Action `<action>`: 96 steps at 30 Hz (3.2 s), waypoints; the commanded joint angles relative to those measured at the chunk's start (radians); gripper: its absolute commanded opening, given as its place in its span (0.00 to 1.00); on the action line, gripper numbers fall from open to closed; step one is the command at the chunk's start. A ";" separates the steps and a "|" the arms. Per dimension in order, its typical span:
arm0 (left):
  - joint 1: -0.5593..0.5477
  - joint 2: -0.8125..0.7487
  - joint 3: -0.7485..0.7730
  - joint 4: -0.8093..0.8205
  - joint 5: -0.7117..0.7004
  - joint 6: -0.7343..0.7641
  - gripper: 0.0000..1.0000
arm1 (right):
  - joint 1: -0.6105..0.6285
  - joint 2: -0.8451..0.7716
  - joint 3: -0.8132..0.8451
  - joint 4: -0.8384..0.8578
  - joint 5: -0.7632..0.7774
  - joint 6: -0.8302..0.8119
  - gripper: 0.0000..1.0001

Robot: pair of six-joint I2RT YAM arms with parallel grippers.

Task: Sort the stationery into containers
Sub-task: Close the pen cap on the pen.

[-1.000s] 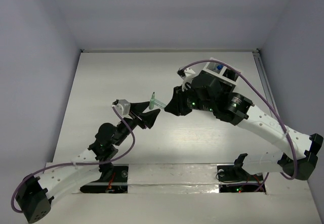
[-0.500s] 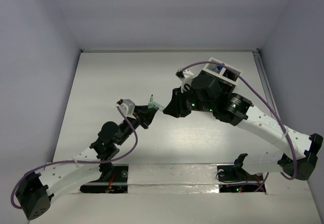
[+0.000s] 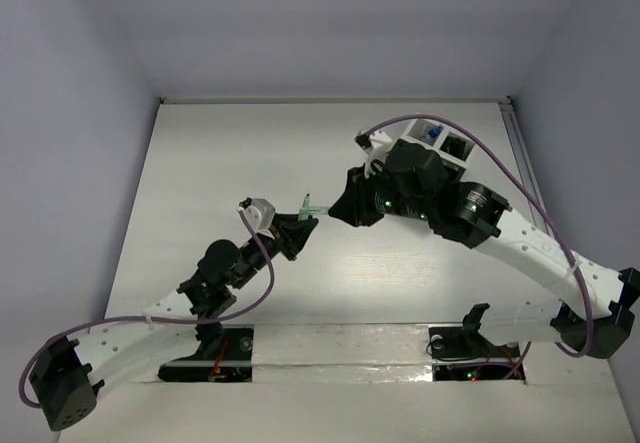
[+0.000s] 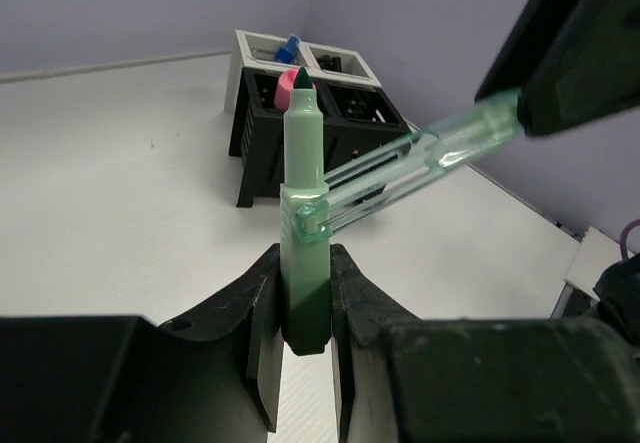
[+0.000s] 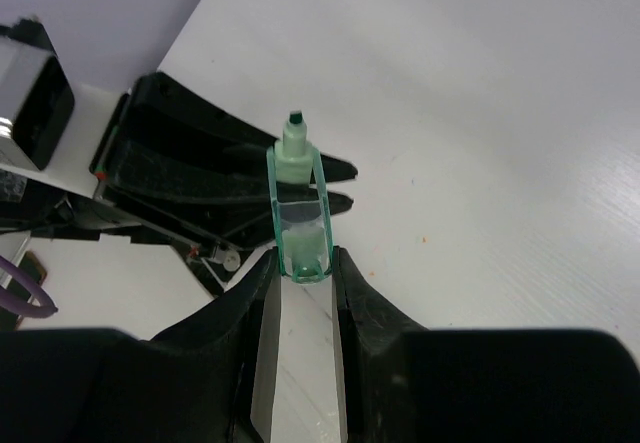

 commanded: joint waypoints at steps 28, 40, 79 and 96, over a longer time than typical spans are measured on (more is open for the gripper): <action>-0.045 -0.075 0.007 -0.040 0.046 -0.003 0.00 | -0.030 0.192 0.239 0.073 0.046 -0.134 0.00; -0.045 -0.085 0.037 -0.038 -0.008 -0.018 0.00 | -0.030 0.183 0.117 0.125 -0.060 -0.089 0.00; -0.045 0.005 0.286 0.000 -0.096 0.043 0.00 | 0.139 0.159 -0.588 0.622 -0.054 0.198 0.00; -0.045 -0.208 0.056 -0.176 -0.062 -0.126 0.99 | -0.343 0.094 -0.235 0.760 0.150 0.120 0.00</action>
